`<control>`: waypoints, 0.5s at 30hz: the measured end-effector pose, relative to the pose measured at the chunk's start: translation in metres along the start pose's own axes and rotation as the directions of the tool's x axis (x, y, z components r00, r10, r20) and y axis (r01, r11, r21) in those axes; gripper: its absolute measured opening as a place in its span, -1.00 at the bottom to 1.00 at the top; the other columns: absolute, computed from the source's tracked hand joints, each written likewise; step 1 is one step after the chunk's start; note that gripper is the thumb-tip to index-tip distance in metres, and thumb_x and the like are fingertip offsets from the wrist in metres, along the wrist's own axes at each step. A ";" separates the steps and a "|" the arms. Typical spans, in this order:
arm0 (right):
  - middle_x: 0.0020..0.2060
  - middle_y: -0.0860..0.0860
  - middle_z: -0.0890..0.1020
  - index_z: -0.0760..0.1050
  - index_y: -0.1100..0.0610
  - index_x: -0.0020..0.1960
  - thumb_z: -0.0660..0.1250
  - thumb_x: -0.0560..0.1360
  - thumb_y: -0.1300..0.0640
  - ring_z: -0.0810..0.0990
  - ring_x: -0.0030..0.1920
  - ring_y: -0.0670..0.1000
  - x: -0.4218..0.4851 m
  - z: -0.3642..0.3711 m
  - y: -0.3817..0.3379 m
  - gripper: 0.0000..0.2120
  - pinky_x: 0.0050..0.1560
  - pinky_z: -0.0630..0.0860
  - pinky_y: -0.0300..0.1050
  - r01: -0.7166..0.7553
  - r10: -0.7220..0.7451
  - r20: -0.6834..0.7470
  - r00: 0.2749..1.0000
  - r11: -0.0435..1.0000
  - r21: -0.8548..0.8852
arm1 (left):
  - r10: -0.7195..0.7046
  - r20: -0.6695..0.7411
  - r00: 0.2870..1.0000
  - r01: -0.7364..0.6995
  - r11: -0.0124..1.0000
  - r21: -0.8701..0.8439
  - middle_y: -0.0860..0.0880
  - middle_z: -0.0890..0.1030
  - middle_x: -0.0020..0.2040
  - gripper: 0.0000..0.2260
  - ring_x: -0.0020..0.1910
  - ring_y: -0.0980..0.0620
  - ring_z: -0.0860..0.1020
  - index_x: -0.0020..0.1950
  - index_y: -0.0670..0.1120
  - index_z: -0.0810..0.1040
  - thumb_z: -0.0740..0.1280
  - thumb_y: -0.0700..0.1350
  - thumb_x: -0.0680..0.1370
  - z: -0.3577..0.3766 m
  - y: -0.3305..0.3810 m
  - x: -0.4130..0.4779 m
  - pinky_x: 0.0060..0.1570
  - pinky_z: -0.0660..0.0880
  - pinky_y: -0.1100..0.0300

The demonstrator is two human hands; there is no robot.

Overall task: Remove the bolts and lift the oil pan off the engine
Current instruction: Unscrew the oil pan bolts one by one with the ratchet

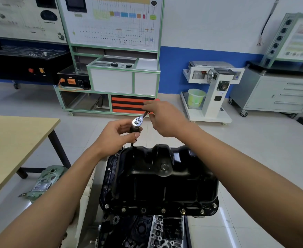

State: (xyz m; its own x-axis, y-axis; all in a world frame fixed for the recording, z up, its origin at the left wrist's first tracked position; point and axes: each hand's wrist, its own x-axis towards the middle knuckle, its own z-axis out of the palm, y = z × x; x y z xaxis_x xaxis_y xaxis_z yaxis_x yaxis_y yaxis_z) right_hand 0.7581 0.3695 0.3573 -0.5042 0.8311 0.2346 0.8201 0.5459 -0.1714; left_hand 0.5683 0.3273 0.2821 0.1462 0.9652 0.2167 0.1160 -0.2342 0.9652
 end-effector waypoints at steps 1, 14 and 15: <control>0.40 0.02 0.50 0.51 0.11 0.38 0.18 0.60 0.32 0.42 0.38 0.10 0.001 0.003 0.001 -0.61 0.34 0.43 0.09 0.018 -0.019 0.012 1.000 1.000 0.019 | 0.003 0.009 1.000 -0.003 1.000 0.003 -0.09 0.72 0.00 -0.75 0.03 -0.01 0.67 0.15 -0.10 0.65 0.43 -0.36 0.54 0.000 0.000 0.000 0.02 0.67 0.02; -0.05 0.00 0.64 0.64 -0.01 0.06 0.27 0.57 -0.01 0.57 -0.05 0.08 -0.023 -0.012 0.000 -0.80 -0.07 0.56 -0.02 -0.081 0.079 -0.037 0.996 0.995 -0.059 | 0.052 -0.199 0.979 -0.045 0.998 0.037 -0.08 0.74 -0.09 -0.75 -0.15 -0.10 0.71 0.07 -0.08 0.70 0.58 -0.18 0.41 0.006 0.000 0.004 -0.16 0.64 0.14; -0.08 0.00 0.62 0.63 -0.02 -0.01 0.28 0.57 -0.03 0.56 -0.08 0.08 -0.025 -0.014 -0.002 -0.82 -0.13 0.52 -0.06 -0.086 0.084 -0.034 0.996 0.994 -0.061 | 0.051 -0.221 0.974 -0.042 0.998 0.049 -0.07 0.74 -0.10 -0.75 -0.14 -0.11 0.71 0.07 -0.10 0.70 0.59 -0.18 0.41 0.006 0.000 0.005 -0.16 0.64 0.14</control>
State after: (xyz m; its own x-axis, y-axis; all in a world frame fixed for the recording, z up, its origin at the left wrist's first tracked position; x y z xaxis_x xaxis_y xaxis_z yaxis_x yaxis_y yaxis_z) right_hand 0.7731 0.3460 0.3648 -0.4238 0.8701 0.2517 0.8757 0.4646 -0.1318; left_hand 0.5752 0.3316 0.2823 -0.0686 0.9537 0.2929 0.1575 -0.2796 0.9471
